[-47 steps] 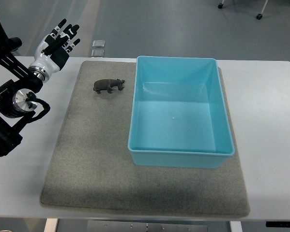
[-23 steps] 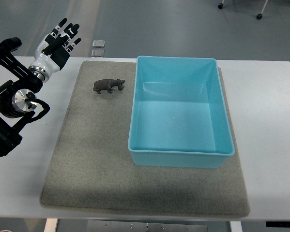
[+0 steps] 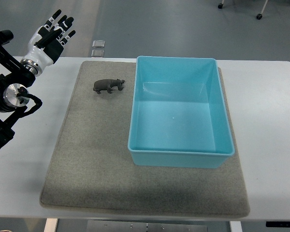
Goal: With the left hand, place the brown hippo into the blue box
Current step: 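Raise the left hand and open its fingers above the mat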
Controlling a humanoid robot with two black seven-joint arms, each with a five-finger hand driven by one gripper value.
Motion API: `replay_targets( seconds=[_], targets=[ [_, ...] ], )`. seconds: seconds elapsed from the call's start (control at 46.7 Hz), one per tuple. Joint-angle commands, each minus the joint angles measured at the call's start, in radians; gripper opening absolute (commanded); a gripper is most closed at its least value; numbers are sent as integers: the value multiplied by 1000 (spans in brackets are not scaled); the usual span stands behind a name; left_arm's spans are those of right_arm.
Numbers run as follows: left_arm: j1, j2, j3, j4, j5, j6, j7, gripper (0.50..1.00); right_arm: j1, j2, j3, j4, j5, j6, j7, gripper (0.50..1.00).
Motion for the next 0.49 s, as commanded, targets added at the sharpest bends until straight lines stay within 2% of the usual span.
replay_targets(
  seconds=[0.0, 0.235, 0.471],
  targets=[
    [-7, 22, 2, 1, 26, -12, -1, 994, 0, 0, 0, 0, 0, 0, 0, 936],
    [-25, 35, 0, 10, 268, -18, -12, 992, 0, 0, 0, 0, 0, 0, 0, 936],
    [-27, 36, 2, 10, 385, -21, -12, 992, 0, 0, 0, 0, 0, 0, 0, 936]
  ],
)
